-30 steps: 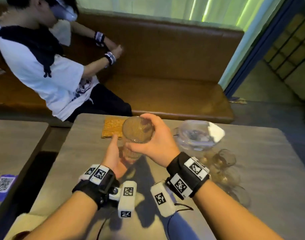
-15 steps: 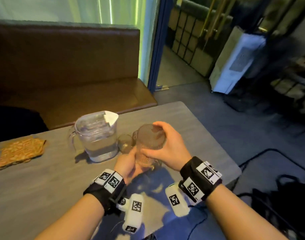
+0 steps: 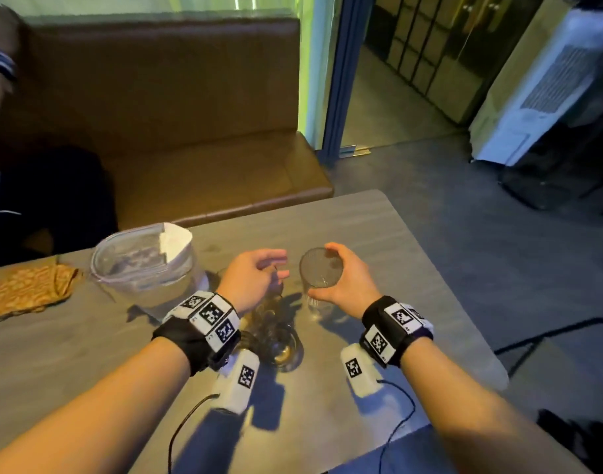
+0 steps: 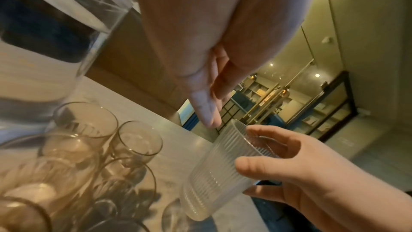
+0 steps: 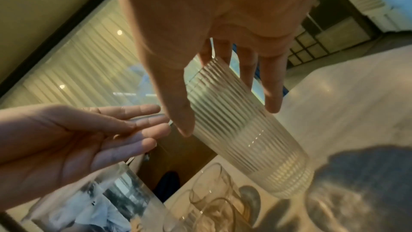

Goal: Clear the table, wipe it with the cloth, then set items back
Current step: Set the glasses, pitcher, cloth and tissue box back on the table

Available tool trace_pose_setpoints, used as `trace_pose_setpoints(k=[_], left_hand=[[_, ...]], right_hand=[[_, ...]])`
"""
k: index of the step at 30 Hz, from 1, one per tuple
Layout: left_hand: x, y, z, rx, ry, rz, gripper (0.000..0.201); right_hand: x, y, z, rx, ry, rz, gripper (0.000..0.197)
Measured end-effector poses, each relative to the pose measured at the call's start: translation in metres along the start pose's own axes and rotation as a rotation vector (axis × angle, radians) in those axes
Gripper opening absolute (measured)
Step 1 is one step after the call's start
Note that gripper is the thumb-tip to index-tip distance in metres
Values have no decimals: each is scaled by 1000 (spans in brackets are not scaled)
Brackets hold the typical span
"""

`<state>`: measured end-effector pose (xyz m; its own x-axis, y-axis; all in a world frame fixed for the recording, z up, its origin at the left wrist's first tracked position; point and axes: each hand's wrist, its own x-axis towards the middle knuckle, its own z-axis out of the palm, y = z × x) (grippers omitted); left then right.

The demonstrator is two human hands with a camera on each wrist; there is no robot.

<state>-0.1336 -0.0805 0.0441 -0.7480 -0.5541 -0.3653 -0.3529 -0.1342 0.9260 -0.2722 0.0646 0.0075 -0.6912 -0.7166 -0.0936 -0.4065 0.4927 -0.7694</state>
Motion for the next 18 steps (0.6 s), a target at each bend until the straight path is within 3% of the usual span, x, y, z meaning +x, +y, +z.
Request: trace_pose_setpoints(k=[7, 18], left_hand=[[22, -18, 3, 79, -7, -117, 53], [22, -30, 3, 133, 73, -96, 46]], right_hand=[[45, 27, 35, 42, -220, 5, 93], [60, 34, 53, 49, -292, -18, 92]])
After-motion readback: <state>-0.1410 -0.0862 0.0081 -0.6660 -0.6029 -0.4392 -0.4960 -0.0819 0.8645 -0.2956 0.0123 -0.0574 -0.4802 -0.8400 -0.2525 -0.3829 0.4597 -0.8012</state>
